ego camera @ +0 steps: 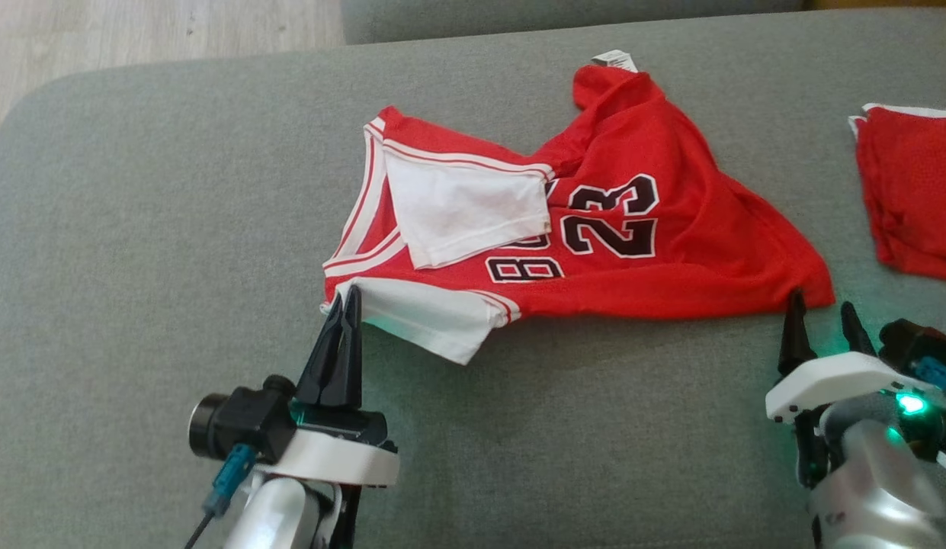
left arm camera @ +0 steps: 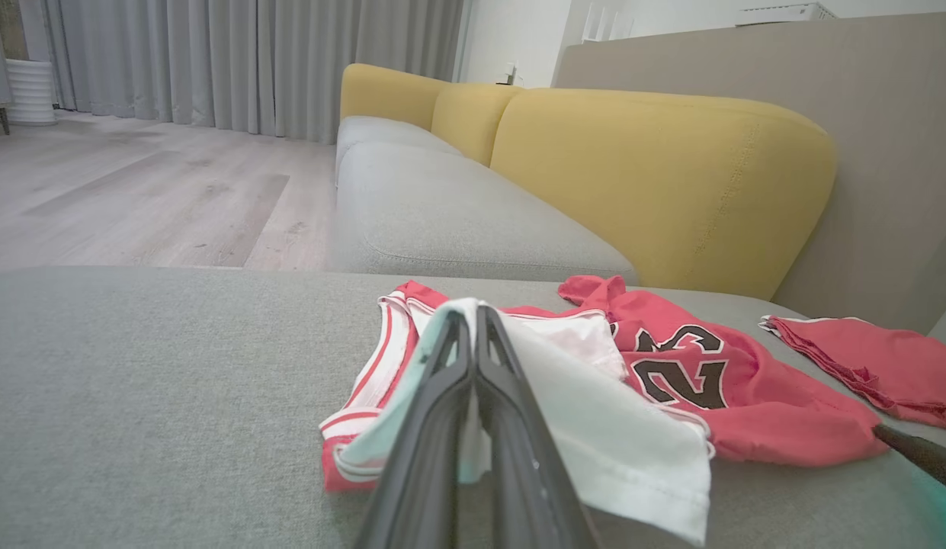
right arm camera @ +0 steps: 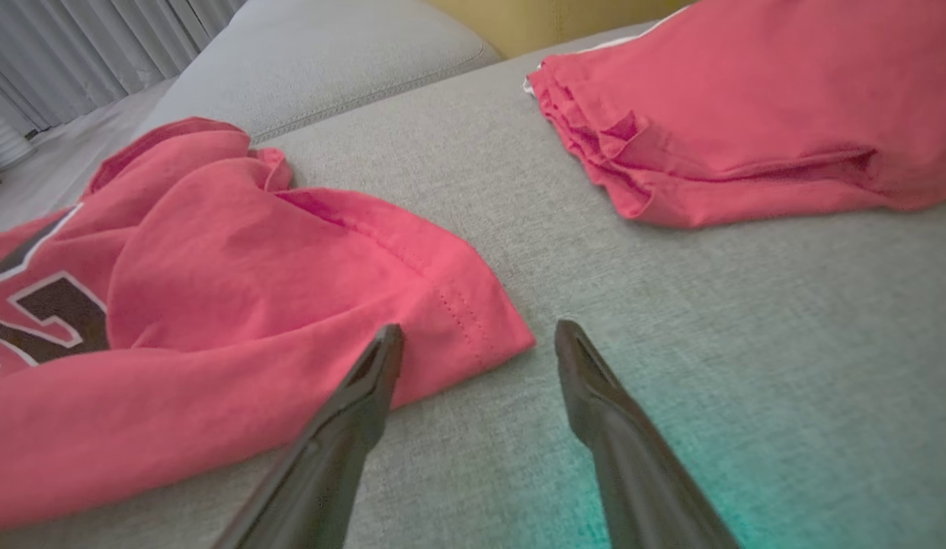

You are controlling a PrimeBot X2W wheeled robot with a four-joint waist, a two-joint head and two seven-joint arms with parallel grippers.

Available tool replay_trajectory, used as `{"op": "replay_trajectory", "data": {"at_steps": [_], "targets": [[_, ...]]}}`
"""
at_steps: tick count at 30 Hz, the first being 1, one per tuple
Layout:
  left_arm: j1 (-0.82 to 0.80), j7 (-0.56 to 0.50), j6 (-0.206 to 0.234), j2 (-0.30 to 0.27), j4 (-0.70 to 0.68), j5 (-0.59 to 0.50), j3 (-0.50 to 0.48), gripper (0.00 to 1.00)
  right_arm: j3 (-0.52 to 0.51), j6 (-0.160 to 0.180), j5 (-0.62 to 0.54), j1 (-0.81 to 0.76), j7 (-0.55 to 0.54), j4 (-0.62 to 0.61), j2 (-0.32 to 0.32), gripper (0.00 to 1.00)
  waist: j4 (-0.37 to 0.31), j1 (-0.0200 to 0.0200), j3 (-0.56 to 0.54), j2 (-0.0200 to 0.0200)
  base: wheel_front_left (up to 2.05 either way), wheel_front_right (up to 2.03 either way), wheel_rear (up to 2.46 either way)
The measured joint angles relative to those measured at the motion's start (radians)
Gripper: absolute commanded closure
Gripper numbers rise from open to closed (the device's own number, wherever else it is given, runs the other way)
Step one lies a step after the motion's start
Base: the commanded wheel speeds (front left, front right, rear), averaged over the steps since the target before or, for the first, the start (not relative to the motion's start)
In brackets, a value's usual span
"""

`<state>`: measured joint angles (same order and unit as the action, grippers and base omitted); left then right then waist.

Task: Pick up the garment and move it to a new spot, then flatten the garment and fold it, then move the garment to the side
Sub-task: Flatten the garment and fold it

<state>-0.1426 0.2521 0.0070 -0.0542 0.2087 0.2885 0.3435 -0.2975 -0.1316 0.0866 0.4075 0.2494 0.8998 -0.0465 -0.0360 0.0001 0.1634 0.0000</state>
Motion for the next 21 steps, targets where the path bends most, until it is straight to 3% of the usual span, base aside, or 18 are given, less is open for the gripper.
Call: {"op": "replay_trajectory", "data": {"at_steps": [10, 12, 13, 17, 21], "targets": [[-0.004, 0.0, -0.017, 0.002, -0.012, -0.008, 0.007, 1.0, -0.091, 0.0, -0.105, 0.103, 0.009, 0.135, -0.003, 0.0, 0.026, 0.0, 0.034, 0.0, 0.0, 0.0, 0.0], [-0.017, 0.0, -0.017, 0.002, -0.011, -0.008, 0.007, 1.0, -0.105, 0.0, -0.133, 0.12, 0.011, 0.158, -0.004, 0.74, 0.028, 0.0, 0.034, 0.0, 0.0, 0.0, 0.0], [-0.021, 0.0, -0.017, 0.002, -0.011, -0.008, 0.006, 1.0, -0.11, 0.0, -0.14, 0.12, 0.011, 0.163, -0.004, 1.0, 0.028, 0.0, 0.033, 0.0, 0.0, 0.0, 0.0], [-0.021, 0.0, -0.016, 0.003, -0.01, -0.008, -0.011, 1.0, -0.098, 0.0, -0.141, 0.12, 0.012, 0.171, -0.004, 1.0, 0.021, 0.0, 0.02, 0.0, 0.0, 0.0, 0.0], [-0.021, 0.0, -0.017, 0.004, -0.011, -0.008, -0.038, 1.0, -0.012, 0.0, -0.05, 0.117, 0.007, 0.131, -0.003, 1.0, 0.007, -0.0001, -0.003, 0.0, 0.0, 0.0, 0.0]]}}
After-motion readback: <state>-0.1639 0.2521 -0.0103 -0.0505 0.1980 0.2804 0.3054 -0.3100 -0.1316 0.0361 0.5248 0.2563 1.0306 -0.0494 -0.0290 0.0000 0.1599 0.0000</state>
